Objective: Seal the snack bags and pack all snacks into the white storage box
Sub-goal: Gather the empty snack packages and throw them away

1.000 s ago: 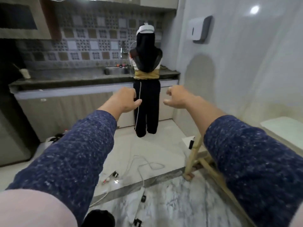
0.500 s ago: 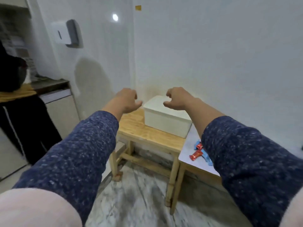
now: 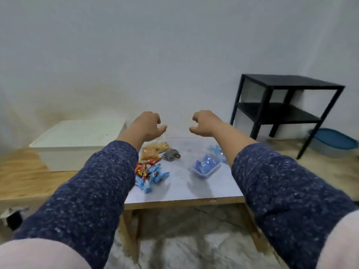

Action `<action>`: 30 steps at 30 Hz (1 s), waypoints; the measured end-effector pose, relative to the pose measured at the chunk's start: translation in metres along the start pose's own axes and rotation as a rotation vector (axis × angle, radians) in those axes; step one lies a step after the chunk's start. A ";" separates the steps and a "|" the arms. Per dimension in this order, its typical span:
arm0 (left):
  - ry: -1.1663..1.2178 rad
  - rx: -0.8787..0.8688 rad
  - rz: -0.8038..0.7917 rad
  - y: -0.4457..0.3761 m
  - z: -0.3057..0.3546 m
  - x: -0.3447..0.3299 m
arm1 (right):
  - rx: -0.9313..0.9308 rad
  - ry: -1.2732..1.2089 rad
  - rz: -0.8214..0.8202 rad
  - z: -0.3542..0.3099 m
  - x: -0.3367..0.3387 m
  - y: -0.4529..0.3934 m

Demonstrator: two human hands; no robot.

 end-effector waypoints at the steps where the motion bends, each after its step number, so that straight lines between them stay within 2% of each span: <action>1: 0.006 -0.044 -0.023 -0.011 0.022 -0.012 | -0.044 -0.003 -0.004 0.025 -0.001 0.004; 9: 0.100 -0.307 -0.225 -0.080 0.174 -0.107 | -0.414 -0.011 -0.045 0.198 -0.014 0.046; 18: 0.185 -0.501 -0.404 -0.135 0.293 -0.206 | -0.697 -0.062 -0.078 0.333 -0.042 0.062; 22: 0.231 -0.497 -0.511 -0.148 0.317 -0.258 | -0.728 -0.104 -0.104 0.378 -0.070 0.056; 27: 0.338 -0.386 -0.710 -0.149 0.341 -0.325 | -0.693 -0.183 -0.182 0.428 -0.115 0.041; 30: 0.413 -0.288 -0.745 -0.151 0.356 -0.360 | -0.611 -0.190 -0.234 0.463 -0.137 0.024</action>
Point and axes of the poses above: each hand's wrist, its own y-axis away from the middle knuckle, its own x-axis out of the back of the hand, z = x × y, the point moved 2 cm from there along -y, towards the middle knuckle, and after that the axes turned 5 degrees about -y, right-handed, at the moved point
